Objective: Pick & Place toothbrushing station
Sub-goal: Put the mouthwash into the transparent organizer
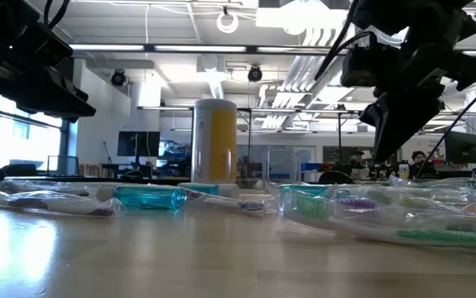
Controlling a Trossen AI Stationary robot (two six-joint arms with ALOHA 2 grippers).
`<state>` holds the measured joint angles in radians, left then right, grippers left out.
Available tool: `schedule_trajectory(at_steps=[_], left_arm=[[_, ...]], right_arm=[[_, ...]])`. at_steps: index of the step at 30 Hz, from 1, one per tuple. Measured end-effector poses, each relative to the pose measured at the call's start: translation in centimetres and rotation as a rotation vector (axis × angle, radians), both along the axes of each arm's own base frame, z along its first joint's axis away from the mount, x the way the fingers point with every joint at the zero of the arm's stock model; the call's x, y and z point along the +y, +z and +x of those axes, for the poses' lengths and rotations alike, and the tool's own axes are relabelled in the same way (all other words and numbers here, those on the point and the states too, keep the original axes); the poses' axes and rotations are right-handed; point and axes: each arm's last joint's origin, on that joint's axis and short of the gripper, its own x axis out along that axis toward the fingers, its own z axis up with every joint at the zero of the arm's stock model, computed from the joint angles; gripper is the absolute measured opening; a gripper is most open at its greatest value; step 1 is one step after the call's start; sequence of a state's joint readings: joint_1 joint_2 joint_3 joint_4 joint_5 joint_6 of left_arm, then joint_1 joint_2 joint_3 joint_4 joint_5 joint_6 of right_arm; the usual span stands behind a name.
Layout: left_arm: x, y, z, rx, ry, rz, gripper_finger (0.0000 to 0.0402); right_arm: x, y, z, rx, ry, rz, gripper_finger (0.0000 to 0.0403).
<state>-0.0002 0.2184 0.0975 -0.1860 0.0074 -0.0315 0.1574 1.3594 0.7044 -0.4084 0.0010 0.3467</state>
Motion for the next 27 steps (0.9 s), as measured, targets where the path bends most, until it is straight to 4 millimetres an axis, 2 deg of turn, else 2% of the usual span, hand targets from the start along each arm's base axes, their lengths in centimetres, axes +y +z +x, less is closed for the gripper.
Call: schedule_trajectory(at_steps=[24,27], left_arm=[[0.0,0.0,0.0,-0.002,0.0,0.0,0.0],[0.0,0.0,0.01,-0.002,0.0,0.0,0.0]], right_arm=[[-0.02,0.15,0.26,-0.035,0.022,-0.03,0.0002],[-0.03,0.04,0.26,-0.028,0.02,-0.037,0.0013]])
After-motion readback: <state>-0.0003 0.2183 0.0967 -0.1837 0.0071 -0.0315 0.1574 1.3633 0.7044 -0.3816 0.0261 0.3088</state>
